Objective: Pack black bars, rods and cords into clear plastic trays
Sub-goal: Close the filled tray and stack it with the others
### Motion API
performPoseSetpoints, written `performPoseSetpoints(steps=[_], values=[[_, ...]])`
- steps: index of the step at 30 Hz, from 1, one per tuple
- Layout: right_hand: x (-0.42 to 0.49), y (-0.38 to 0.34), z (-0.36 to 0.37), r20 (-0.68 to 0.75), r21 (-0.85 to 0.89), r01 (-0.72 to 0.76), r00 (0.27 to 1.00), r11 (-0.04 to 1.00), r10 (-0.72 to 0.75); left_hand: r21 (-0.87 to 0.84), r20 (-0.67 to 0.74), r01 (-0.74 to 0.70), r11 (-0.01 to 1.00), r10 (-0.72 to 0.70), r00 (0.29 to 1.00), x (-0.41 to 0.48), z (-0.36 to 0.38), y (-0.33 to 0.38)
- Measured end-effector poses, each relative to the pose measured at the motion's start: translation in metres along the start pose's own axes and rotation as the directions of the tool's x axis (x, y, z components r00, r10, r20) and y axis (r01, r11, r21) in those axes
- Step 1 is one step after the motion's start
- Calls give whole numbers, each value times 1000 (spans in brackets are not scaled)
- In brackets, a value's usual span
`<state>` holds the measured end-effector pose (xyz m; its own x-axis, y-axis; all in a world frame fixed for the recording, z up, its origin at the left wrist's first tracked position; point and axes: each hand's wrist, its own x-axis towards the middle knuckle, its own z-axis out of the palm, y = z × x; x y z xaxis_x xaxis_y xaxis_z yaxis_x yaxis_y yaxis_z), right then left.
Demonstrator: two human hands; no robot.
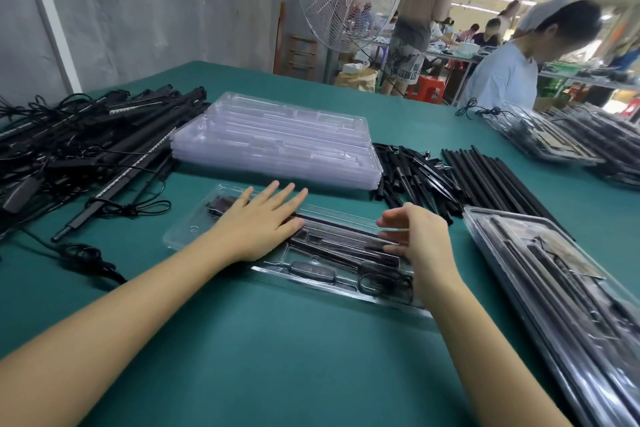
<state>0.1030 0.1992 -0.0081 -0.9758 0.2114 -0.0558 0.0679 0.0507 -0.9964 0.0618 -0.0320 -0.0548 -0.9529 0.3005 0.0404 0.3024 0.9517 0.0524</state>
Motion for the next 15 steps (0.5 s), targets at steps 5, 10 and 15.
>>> performPoseSetpoints(steps=[5, 10, 15], values=[[0, 7, -2, 198, -515, 271, 961, 814, -194, -101, -186, 45, 994, -64, 980, -6, 3, 1], [-16, 13, 22, 593, -546, 678, 728, 492, -345, -96, -159, 54, 994, -69, 985, -5, 1, 1], [-20, 15, 24, 663, -567, 749, 662, 344, -348, -153, -186, 46, 987, -75, 980, -4, 1, -2]])
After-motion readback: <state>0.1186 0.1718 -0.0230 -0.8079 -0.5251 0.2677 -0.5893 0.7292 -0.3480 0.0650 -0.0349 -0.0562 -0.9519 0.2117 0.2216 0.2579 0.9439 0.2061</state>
